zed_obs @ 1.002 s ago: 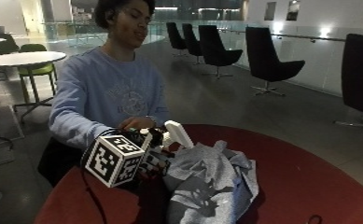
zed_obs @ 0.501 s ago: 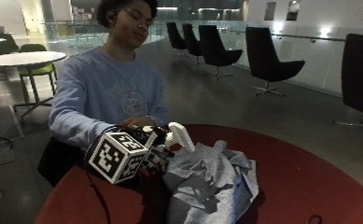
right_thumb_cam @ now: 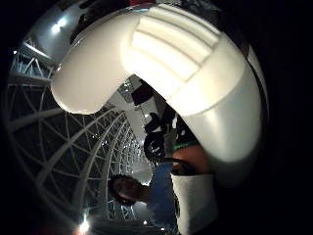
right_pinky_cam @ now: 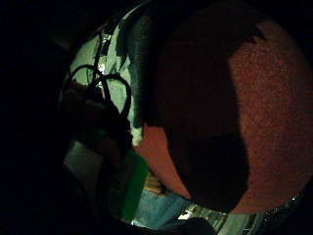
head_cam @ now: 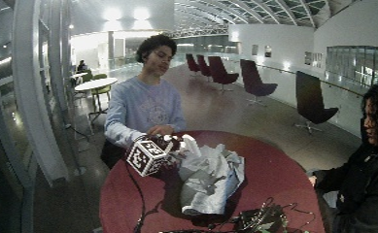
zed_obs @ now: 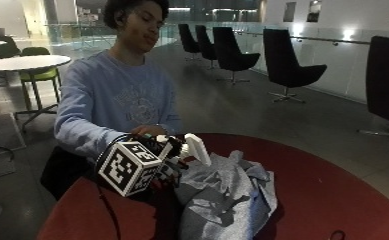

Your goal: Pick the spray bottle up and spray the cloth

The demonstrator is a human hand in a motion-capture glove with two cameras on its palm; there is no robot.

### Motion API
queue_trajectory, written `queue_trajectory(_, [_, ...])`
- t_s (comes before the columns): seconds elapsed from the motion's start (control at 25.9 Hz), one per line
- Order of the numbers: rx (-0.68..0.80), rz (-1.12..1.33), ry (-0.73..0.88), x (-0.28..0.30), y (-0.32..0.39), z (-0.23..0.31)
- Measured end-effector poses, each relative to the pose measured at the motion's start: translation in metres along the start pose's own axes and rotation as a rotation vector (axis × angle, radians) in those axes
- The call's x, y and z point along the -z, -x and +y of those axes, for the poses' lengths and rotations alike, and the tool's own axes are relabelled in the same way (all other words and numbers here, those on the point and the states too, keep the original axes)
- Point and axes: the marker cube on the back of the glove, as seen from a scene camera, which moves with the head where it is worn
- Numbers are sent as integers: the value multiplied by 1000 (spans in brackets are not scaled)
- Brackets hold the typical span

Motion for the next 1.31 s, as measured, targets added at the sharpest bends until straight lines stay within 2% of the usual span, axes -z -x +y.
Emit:
queue_trajectory(0.35, [-3, 13, -5, -4, 5, -2])
queue_trajectory(0.54, [61, -3, -37, -11, 16, -1])
queue_trajectory(0.69, [179, -42, -82, -26, 32, 0])
queue_trajectory(0.85, [374, -125, -107, -55, 59, -2])
queue_trajectory(1.04, [582, -184, -52, -112, 96, -7])
queue_trajectory(1.31, [771, -231, 70, -217, 142, -23])
